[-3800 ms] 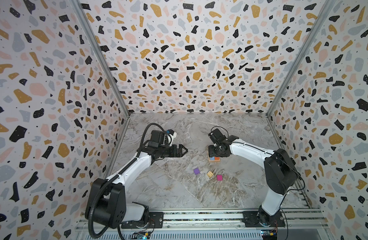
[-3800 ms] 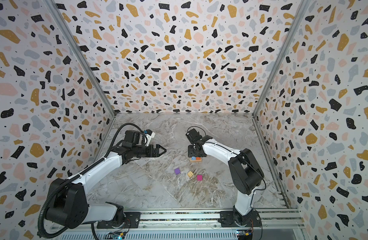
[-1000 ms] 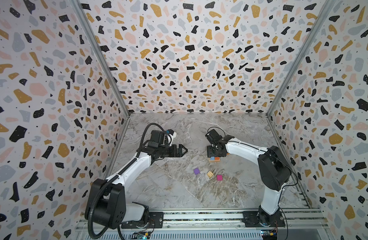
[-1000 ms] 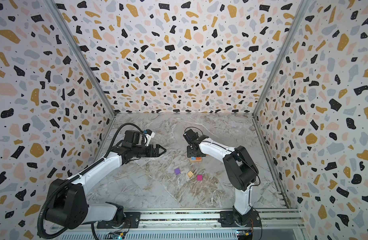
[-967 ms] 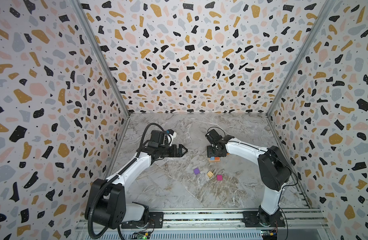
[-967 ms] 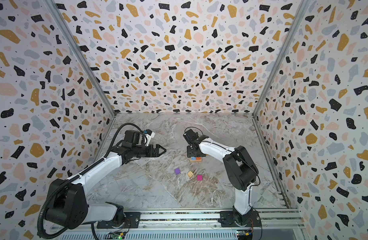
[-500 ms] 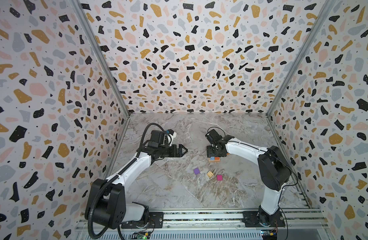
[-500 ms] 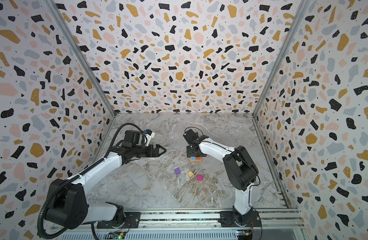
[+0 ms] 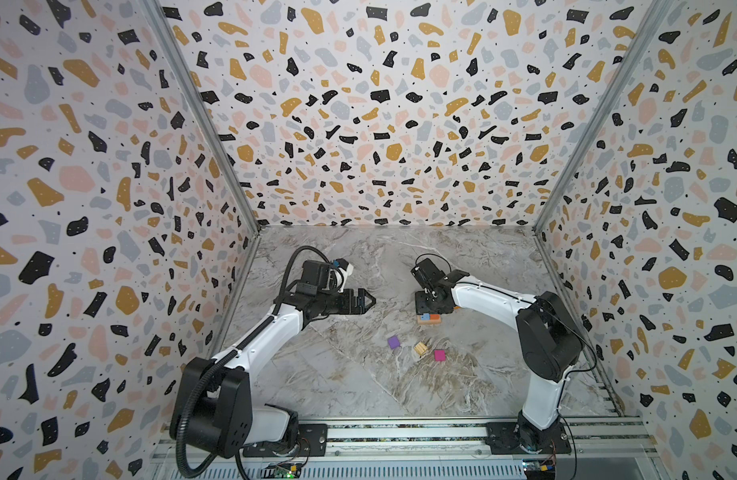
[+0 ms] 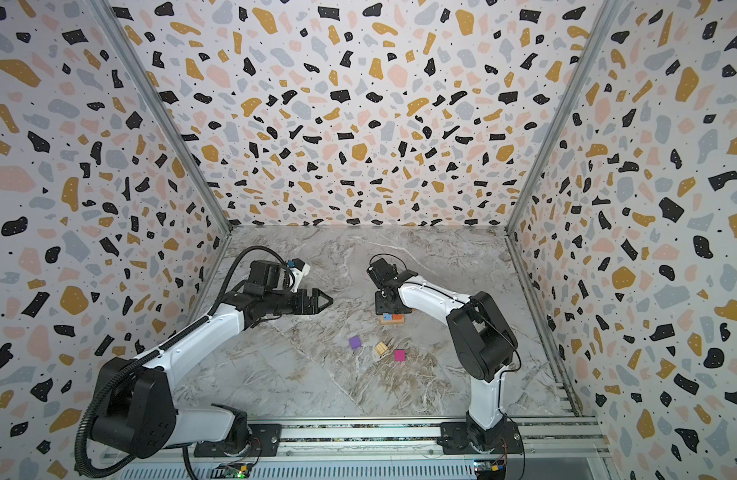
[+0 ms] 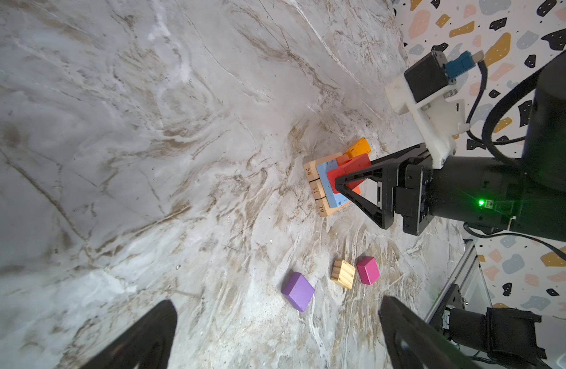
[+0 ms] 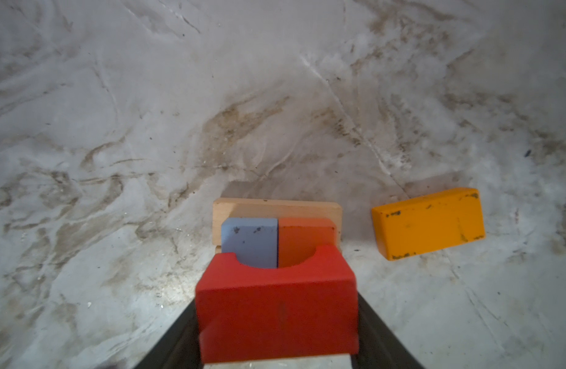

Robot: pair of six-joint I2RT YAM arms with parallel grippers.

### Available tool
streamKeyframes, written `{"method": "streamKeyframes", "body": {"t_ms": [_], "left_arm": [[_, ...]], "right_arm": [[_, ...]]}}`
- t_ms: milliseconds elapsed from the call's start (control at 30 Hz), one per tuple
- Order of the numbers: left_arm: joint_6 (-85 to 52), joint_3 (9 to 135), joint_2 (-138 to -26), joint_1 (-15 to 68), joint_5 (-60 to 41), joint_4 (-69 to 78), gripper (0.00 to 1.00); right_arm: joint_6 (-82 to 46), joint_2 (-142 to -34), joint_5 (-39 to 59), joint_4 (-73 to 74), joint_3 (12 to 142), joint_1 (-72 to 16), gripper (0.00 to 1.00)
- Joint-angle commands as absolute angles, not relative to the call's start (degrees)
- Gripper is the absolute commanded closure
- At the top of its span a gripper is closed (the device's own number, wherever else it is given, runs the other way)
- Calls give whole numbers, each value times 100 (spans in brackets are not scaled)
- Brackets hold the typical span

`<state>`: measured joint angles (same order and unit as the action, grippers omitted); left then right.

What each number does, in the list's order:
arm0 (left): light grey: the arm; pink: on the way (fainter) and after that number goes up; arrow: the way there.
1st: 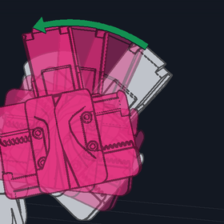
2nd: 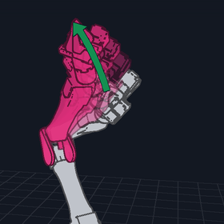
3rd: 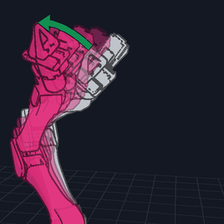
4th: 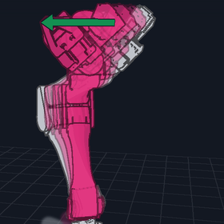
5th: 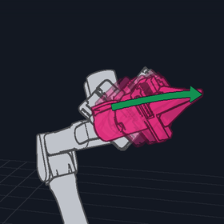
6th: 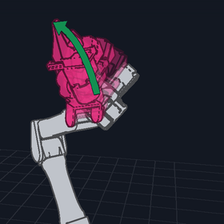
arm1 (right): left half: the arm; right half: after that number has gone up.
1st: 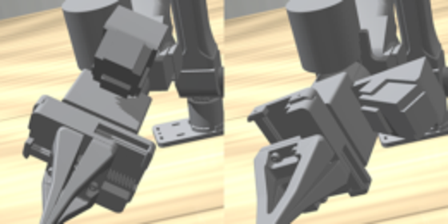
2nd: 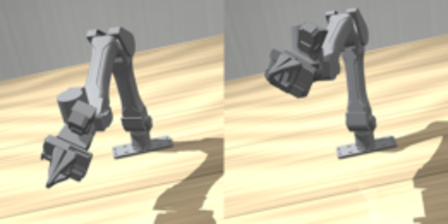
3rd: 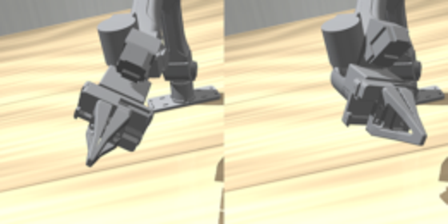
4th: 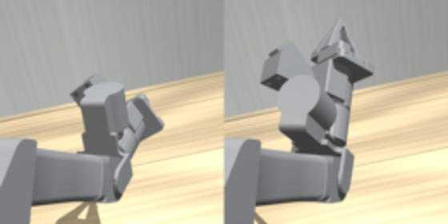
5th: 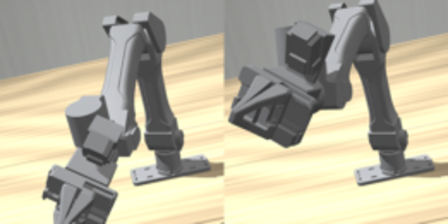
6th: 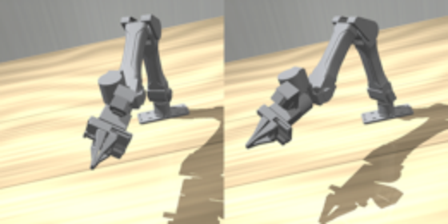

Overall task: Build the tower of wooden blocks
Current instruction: 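Hold the red arch block above the blue and orange bars, aligning it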

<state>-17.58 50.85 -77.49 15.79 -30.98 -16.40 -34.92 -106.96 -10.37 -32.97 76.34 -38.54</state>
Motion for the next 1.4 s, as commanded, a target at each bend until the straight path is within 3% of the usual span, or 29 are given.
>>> {"method": "streamKeyframes", "body": {"t_ms": [0, 600, 1133, 1367], "left_arm": [[-1727, 5045, -7646, 1558, -3113, -1626, 0], [-1747, 5016, -7584, 1557, -3147, -1617, 0], [-1742, 5010, -7594, 1562, -3129, -1604, 0], [-1745, 5005, -7593, 1559, -3120, -1617, 0]], "right_arm": [[-3594, -10474, -1092, -3467, 7804, -3876, 42], [-4034, -10518, -1129, -3527, 7783, -3911, 46], [-3872, -10573, -1178, -3577, 7831, -3934, 32], [-3882, -10589, -1195, -3582, 7874, -3938, 31]]}}
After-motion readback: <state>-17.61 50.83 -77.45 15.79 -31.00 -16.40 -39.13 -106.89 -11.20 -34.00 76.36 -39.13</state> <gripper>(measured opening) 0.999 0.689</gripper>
